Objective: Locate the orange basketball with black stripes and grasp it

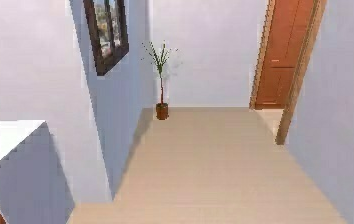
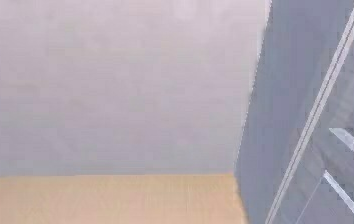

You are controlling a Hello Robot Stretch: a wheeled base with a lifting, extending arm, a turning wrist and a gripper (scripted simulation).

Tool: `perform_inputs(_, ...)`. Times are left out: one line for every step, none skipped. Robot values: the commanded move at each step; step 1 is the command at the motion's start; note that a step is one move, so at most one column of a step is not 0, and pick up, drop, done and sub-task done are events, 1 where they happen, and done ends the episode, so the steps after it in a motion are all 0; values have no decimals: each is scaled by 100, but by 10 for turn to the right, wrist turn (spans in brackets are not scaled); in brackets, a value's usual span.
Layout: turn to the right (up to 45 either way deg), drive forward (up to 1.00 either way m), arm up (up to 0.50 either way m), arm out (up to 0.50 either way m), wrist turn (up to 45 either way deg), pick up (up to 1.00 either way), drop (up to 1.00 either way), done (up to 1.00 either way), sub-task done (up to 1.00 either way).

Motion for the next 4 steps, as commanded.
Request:
perform_inputs(-450,0,0,0,0,0,0,0,0)
perform_inputs(-90,0,0,0,0,0,0,0,0)
perform_inputs(0,0,18,0,0,0,0,0,0)
perform_inputs(0,0,0,38,0,0,0,0,0)
